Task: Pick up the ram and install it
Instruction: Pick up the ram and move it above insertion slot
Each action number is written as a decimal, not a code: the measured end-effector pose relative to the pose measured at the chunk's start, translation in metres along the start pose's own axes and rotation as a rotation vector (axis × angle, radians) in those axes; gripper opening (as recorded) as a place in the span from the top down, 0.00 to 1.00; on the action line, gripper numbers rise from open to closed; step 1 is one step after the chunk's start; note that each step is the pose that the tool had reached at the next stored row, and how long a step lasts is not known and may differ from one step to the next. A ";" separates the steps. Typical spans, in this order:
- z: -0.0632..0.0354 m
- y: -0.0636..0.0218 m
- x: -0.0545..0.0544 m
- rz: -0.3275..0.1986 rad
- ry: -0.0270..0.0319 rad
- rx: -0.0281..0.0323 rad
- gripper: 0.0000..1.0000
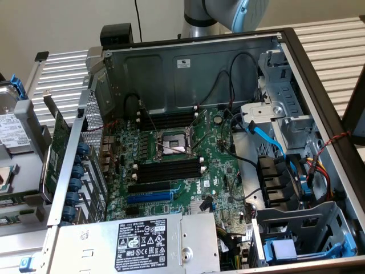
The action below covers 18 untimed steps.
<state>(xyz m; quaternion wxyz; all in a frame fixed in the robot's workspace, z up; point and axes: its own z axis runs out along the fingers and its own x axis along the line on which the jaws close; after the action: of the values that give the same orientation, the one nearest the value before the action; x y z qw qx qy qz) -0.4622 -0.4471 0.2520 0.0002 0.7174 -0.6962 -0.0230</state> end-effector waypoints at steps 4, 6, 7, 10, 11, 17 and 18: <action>0.0049 -0.0003 0.002 0.000 0.0000 0.0000 0.64; 0.0069 -0.0006 0.003 0.000 0.0000 -0.0001 0.64; 0.0076 -0.0008 0.003 0.000 0.0000 0.0000 0.64; 0.0093 -0.0015 0.003 0.000 0.0000 0.0004 0.64; 0.0100 -0.0016 0.003 0.000 0.0000 0.0007 0.64; 0.0169 -0.0018 0.003 0.000 0.0002 0.0072 0.64; 0.0188 -0.0019 0.003 0.000 0.0003 0.0072 0.64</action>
<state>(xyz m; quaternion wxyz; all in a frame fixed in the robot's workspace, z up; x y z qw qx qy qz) -0.4609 -0.4499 0.2331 -0.0023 0.7174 -0.6964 -0.0203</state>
